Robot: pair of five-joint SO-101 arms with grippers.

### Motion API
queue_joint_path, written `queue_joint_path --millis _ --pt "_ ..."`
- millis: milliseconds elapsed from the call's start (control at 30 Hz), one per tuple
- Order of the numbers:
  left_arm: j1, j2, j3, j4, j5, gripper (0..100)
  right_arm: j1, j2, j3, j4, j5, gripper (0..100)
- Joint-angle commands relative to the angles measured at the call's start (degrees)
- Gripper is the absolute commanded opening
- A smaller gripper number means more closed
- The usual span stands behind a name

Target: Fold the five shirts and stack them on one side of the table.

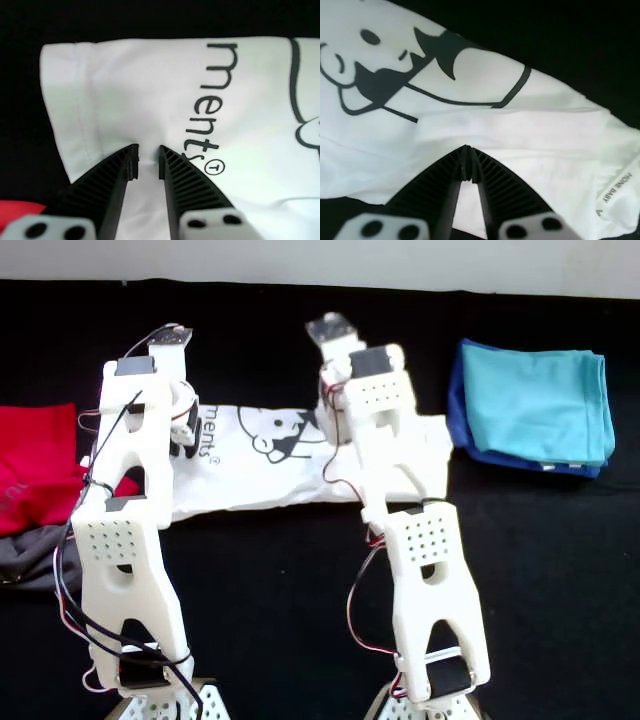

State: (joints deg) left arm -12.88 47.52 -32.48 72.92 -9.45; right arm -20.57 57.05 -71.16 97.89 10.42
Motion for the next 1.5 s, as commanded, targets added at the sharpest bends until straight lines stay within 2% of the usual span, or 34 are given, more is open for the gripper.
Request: queue_joint_path --millis 0,100,300,500,767,1000,1167,1467 --pt "-0.2 -3.6 -3.4 2.8 1.1 10 2.6 -2.1 -11.6 3.3 0.4 0.5" --pt "-1.9 -7.6 -6.4 7.6 4.8 10 5.1 -2.1 -15.0 3.3 0.5 0.9" --pt "-8.3 -5.8 -7.0 8.0 6.0 11 5.6 -5.9 -14.7 3.3 0.5 0.9" --pt "-8.5 -0.2 -7.1 8.0 6.2 29 5.6 -19.2 -1.7 3.3 0.5 0.9" --pt "-7.3 4.5 -8.4 6.5 6.0 28 5.6 -46.0 29.1 3.3 0.5 0.9" --pt "-5.8 5.2 -15.4 14.4 6.2 28 5.7 -65.7 46.3 3.0 0.5 0.9" --pt "-5.5 5.8 -27.6 24.4 6.2 28 5.7 -71.3 55.3 3.0 0.5 0.9" --pt "-5.8 12.3 -25.9 20.4 6.2 28 5.7 -72.9 57.6 3.1 0.5 0.9"
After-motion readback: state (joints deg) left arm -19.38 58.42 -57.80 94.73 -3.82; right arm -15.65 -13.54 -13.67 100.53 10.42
